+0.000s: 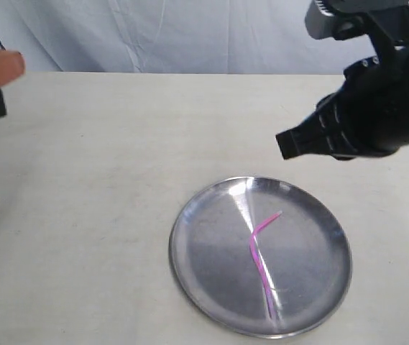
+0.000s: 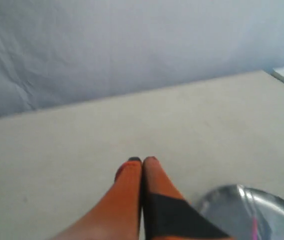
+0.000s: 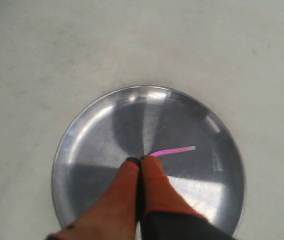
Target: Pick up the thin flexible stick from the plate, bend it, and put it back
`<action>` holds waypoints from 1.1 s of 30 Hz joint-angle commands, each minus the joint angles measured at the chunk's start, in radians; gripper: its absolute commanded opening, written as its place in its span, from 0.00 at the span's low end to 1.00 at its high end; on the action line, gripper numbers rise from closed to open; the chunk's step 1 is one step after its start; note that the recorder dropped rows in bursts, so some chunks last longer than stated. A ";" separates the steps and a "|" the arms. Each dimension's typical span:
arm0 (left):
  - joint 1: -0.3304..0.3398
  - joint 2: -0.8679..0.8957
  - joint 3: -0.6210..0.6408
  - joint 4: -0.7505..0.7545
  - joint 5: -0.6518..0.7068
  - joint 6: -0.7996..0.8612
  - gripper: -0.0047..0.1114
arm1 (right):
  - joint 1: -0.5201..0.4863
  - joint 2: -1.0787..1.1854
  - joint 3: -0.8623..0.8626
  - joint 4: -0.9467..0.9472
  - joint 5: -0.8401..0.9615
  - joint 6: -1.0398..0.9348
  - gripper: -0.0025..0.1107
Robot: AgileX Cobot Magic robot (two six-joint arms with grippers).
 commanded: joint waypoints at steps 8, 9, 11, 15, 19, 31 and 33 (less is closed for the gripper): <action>0.005 -0.083 -0.004 0.020 -0.106 0.000 0.04 | 0.001 -0.355 0.265 0.124 -0.128 -0.046 0.02; 0.005 -0.083 -0.004 0.020 -0.106 0.000 0.04 | 0.001 -0.373 0.268 0.129 -0.113 -0.046 0.02; 0.005 -0.083 -0.004 0.020 -0.109 0.000 0.04 | 0.001 -0.401 0.268 0.129 -0.103 -0.046 0.02; 0.005 -0.083 -0.004 0.020 -0.109 0.000 0.04 | 0.001 -0.431 0.265 0.142 -0.105 -0.042 0.02; 0.005 -0.083 -0.004 0.020 -0.109 0.000 0.04 | 0.001 -0.431 0.265 0.158 -0.107 -0.042 0.02; 0.005 -0.083 -0.004 0.020 -0.109 0.001 0.04 | -0.072 -0.544 0.265 0.165 -0.102 -0.047 0.02; 0.005 -0.083 -0.004 0.020 -0.109 0.001 0.04 | -0.164 -0.610 0.279 0.149 -0.113 -0.047 0.02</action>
